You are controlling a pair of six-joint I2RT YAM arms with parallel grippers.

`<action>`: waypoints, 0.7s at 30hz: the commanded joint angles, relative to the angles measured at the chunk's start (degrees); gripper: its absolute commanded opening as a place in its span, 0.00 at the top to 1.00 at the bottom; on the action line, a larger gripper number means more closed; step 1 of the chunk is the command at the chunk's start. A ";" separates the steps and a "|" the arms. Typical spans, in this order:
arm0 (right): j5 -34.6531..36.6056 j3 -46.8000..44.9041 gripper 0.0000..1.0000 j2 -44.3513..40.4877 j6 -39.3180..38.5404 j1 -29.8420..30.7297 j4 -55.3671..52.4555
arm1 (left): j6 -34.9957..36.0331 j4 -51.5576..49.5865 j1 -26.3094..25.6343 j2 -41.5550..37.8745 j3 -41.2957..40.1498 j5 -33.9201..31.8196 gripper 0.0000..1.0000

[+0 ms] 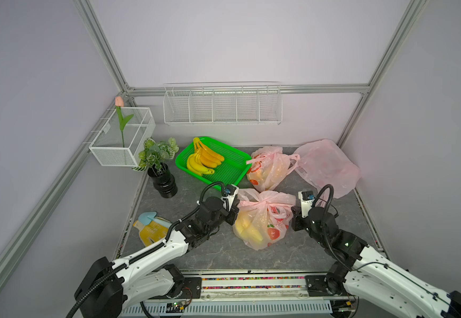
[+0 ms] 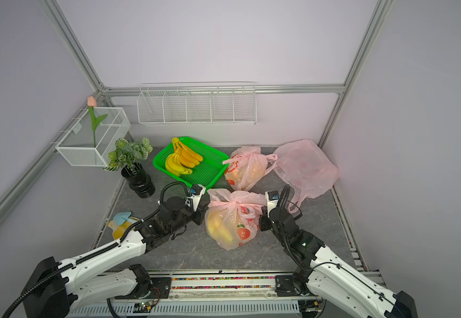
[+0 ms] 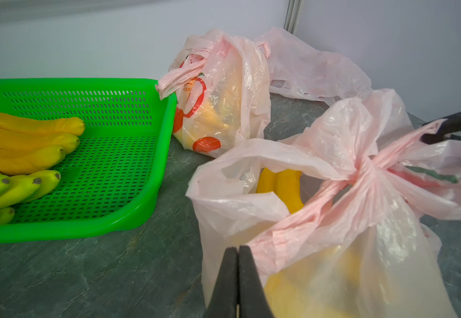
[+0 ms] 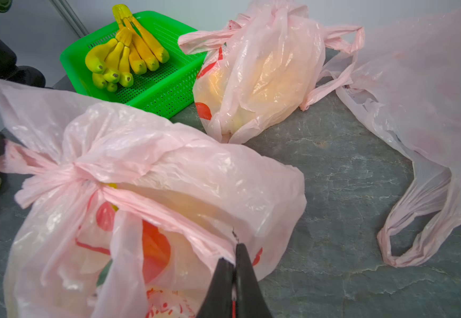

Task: Place the banana into a plastic bag & tie a knot
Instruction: Tie the plastic bag at the center of the board.

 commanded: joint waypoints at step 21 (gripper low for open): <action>-11.96 -3.19 0.93 1.70 2.94 -7.08 3.86 | -4.70 1.48 6.02 -1.62 -3.63 13.31 0.89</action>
